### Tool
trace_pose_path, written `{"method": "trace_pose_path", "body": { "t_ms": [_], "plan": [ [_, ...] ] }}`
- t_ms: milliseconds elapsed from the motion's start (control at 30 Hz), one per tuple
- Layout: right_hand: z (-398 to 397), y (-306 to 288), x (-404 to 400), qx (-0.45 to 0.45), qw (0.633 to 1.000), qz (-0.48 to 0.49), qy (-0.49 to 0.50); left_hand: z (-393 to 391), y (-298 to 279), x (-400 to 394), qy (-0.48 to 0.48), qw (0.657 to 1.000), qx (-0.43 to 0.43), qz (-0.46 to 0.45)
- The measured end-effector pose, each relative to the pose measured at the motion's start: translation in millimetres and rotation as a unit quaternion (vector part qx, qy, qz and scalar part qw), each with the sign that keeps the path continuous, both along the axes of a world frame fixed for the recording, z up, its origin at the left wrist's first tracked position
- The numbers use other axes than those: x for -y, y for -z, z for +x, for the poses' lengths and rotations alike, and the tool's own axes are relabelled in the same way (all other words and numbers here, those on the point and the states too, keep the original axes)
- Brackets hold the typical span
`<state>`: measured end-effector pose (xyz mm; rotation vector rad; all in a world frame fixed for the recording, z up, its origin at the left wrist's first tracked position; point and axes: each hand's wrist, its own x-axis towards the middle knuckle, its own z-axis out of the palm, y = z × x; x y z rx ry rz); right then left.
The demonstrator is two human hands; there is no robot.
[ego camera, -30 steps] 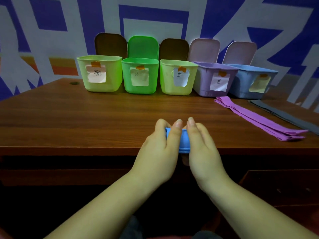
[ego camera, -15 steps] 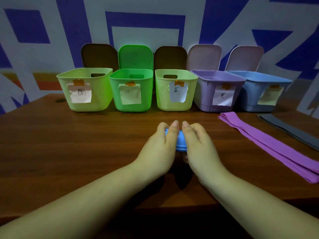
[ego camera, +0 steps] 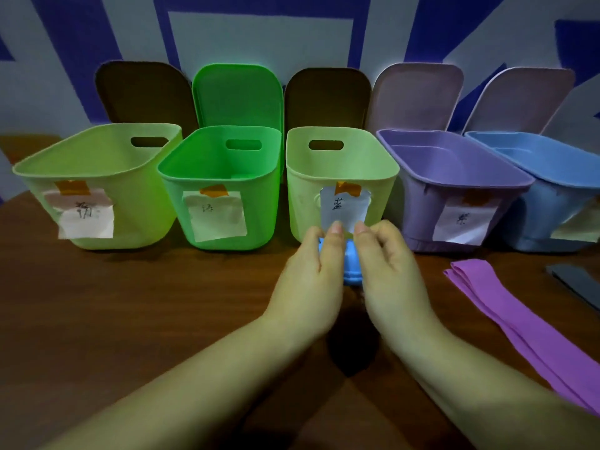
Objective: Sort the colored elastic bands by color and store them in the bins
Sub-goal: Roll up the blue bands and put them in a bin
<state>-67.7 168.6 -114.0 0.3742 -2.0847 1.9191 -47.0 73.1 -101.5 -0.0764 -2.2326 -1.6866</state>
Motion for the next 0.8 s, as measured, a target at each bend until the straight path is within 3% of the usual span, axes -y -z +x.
{"method": "trace_pose_path", "body": {
  "t_ms": [467, 667, 800],
  "plan": [
    [-19, -170, -7, 0.065, 0.996, 0.015, 0.058, -28, -161, -9, 0.051, 0.997, 0.051, -0.004],
    [-13, -241, -13, 0.044, 0.997, 0.009, 0.064, -31, -229, -6, 0.106, 0.994, 0.007, -0.04],
    [-20, -268, -22, 0.012, 0.998, 0.01, 0.064, -39, -248, -17, 0.081, 0.996, -0.038, -0.014]
  ]
}}
